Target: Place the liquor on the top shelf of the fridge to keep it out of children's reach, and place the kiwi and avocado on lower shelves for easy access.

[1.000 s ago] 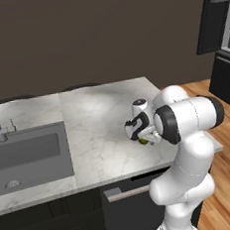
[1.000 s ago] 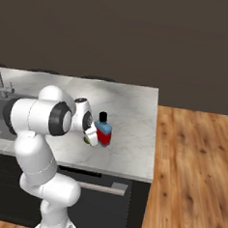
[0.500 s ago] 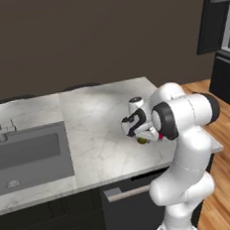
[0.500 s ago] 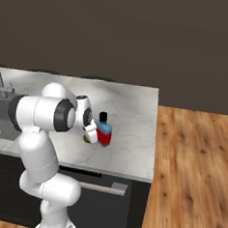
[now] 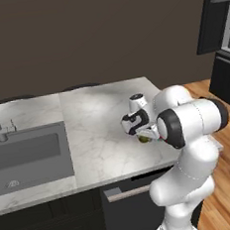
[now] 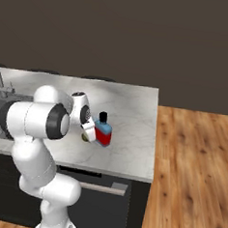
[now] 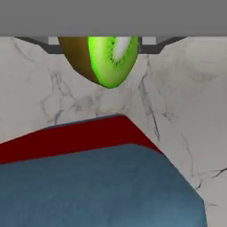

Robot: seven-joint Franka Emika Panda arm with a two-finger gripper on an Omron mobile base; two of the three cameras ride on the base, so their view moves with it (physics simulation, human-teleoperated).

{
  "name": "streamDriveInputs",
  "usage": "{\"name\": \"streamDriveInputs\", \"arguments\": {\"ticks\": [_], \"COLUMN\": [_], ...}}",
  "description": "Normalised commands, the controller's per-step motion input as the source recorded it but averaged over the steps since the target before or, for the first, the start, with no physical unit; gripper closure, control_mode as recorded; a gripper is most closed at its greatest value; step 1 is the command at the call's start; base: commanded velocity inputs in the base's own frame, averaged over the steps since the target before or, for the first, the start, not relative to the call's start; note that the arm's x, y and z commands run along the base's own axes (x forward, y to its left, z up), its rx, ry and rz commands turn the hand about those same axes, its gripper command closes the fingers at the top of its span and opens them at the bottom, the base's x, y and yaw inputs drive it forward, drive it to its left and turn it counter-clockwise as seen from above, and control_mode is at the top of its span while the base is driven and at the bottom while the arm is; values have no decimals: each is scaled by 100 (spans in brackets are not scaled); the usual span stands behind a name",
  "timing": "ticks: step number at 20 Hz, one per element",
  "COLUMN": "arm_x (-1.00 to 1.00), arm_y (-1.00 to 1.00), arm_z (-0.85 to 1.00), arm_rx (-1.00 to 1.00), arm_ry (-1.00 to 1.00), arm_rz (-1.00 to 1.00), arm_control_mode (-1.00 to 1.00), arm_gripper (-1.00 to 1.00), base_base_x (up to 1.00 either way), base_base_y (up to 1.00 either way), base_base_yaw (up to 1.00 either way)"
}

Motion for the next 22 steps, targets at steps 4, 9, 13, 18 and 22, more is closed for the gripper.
{"name": "streamDriveInputs", "arguments": {"ticks": [4,9,13,18,22], "arm_x": [-100,-100,-100,-100,-100], "arm_y": [-13,-3,0,0,0], "arm_z": [84,100,100,100,100], "arm_rx": [0,0,0,0,0], "arm_ry": [-27,-42,-33,-21,-2], "arm_rz": [5,12,14,14,12], "arm_control_mode": [-100,-100,-100,-100,-100], "arm_gripper": [100,100,100,100,100], "base_base_x": [0,0,0,0,0], "base_base_y": [0,0,0,0,0], "base_base_yaw": [0,0,0,0,0]}}
